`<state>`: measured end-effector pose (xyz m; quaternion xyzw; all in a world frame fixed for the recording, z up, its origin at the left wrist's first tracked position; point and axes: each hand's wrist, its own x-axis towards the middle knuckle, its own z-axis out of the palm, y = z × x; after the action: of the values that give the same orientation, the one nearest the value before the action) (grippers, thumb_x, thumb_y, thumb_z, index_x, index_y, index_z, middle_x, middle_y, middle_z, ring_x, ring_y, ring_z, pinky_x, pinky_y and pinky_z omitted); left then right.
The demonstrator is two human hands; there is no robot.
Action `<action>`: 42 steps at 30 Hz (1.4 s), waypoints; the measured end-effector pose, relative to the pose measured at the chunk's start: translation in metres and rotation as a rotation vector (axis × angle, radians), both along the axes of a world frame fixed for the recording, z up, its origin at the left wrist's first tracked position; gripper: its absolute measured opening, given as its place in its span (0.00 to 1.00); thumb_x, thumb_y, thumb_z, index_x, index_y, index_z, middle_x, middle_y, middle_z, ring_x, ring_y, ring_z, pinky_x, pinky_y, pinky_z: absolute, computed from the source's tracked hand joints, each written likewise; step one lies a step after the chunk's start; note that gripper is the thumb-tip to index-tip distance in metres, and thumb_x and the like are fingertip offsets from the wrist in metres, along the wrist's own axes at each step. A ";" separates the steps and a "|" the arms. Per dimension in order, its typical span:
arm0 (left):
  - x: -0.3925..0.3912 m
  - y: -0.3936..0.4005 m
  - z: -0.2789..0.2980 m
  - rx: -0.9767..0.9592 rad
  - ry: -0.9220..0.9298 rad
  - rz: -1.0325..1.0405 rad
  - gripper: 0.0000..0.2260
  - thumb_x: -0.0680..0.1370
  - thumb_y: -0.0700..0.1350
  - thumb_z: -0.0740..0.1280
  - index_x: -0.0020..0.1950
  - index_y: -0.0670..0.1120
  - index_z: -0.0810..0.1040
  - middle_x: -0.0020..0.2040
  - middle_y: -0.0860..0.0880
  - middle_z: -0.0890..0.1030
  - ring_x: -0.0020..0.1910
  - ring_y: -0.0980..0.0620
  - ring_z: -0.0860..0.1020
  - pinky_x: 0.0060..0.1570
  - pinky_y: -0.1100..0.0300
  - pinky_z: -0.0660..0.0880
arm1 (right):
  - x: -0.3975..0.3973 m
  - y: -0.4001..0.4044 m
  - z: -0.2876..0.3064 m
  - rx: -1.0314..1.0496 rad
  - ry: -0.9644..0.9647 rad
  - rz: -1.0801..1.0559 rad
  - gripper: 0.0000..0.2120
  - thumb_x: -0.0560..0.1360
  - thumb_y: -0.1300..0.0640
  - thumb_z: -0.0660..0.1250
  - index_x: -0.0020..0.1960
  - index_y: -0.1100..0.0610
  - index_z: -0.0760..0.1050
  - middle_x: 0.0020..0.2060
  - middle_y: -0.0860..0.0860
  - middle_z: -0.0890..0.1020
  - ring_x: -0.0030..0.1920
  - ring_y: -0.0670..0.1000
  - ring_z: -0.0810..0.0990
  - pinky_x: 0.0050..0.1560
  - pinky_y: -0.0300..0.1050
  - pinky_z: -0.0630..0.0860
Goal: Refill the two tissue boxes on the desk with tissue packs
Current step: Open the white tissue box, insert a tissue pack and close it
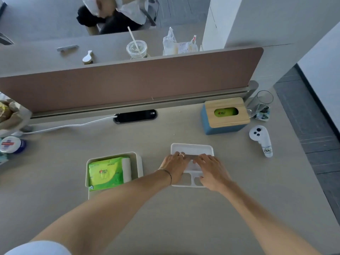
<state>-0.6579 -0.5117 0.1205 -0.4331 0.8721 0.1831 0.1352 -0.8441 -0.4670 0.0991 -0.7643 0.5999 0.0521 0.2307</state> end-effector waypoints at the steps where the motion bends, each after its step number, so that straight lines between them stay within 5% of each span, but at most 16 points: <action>1: 0.003 -0.001 0.003 -0.011 -0.013 -0.013 0.24 0.76 0.39 0.65 0.72 0.49 0.69 0.58 0.45 0.76 0.56 0.44 0.75 0.48 0.51 0.74 | 0.000 0.001 0.001 -0.015 -0.003 0.001 0.29 0.66 0.55 0.72 0.66 0.48 0.70 0.61 0.47 0.76 0.60 0.53 0.76 0.62 0.46 0.71; 21: 0.196 0.027 0.099 -0.159 0.056 0.169 0.24 0.78 0.47 0.67 0.74 0.53 0.68 0.65 0.49 0.75 0.61 0.46 0.76 0.53 0.52 0.75 | 0.161 -0.009 0.077 -0.305 -0.058 0.288 0.30 0.69 0.52 0.74 0.69 0.50 0.71 0.60 0.50 0.78 0.61 0.55 0.76 0.64 0.49 0.71; 35: 0.293 0.063 0.065 -0.151 0.072 0.257 0.24 0.76 0.49 0.70 0.72 0.52 0.73 0.60 0.51 0.80 0.63 0.47 0.72 0.60 0.56 0.70 | 0.254 0.009 0.069 -0.267 0.006 0.414 0.28 0.65 0.50 0.75 0.63 0.55 0.75 0.53 0.52 0.79 0.53 0.56 0.78 0.55 0.49 0.77; 42: 0.293 0.064 0.048 -0.140 0.062 0.257 0.23 0.73 0.46 0.70 0.69 0.51 0.74 0.57 0.51 0.81 0.60 0.47 0.74 0.53 0.54 0.71 | 0.259 0.015 0.059 -0.254 0.052 0.377 0.28 0.65 0.54 0.75 0.63 0.56 0.74 0.53 0.53 0.76 0.50 0.56 0.78 0.51 0.49 0.78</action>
<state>-0.3645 -0.4473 0.1683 -0.5439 0.8237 0.1511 0.0531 -0.5854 -0.4520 0.1585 -0.8841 0.4542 0.0380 0.1030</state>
